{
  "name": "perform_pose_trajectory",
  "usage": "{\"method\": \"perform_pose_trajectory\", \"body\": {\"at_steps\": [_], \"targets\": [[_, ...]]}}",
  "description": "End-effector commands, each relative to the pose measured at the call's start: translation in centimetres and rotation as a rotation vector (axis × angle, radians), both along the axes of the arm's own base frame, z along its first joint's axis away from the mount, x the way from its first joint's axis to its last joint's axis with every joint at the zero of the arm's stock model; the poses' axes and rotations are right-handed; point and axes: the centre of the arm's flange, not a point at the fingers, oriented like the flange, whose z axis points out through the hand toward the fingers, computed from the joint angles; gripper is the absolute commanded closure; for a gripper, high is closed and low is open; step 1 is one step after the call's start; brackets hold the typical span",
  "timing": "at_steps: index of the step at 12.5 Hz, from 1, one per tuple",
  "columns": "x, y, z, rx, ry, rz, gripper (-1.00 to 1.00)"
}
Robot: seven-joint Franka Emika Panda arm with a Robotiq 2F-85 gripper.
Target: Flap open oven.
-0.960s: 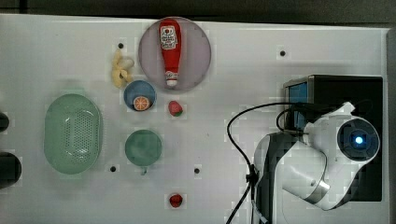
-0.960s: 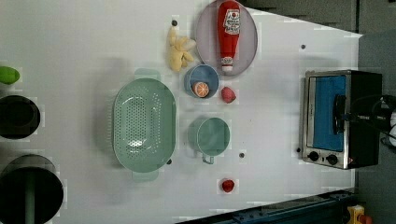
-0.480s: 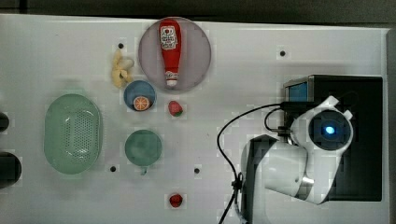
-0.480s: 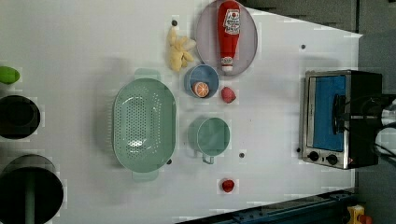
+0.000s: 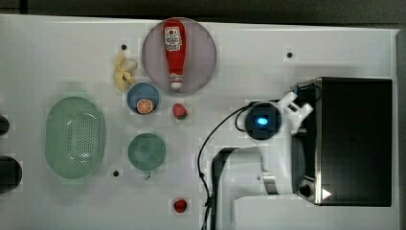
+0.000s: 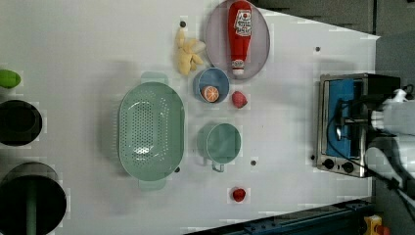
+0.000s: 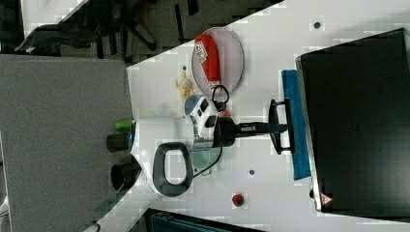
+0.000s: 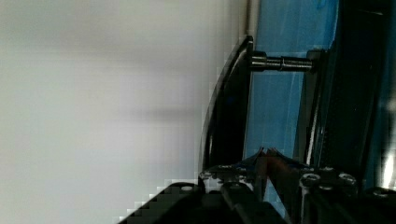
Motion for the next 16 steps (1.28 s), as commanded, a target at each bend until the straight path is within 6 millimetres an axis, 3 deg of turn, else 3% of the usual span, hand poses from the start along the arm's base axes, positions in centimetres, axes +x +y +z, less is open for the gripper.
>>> {"method": "perform_pose_trajectory", "body": {"at_steps": [1, 6, 10, 13, 16], "targets": [[0.2, 5.1, -4.0, -0.072, -0.017, -0.058, 0.65], [0.0, 10.5, -10.5, -0.213, -0.06, -0.1, 0.65], [-0.6, 13.5, -15.7, -0.3, -0.056, -0.039, 0.65], [-0.3, 14.1, -16.1, -0.282, -0.064, -0.027, 0.65], [1.3, 14.2, -12.9, -0.224, -0.146, -0.066, 0.65]]}}
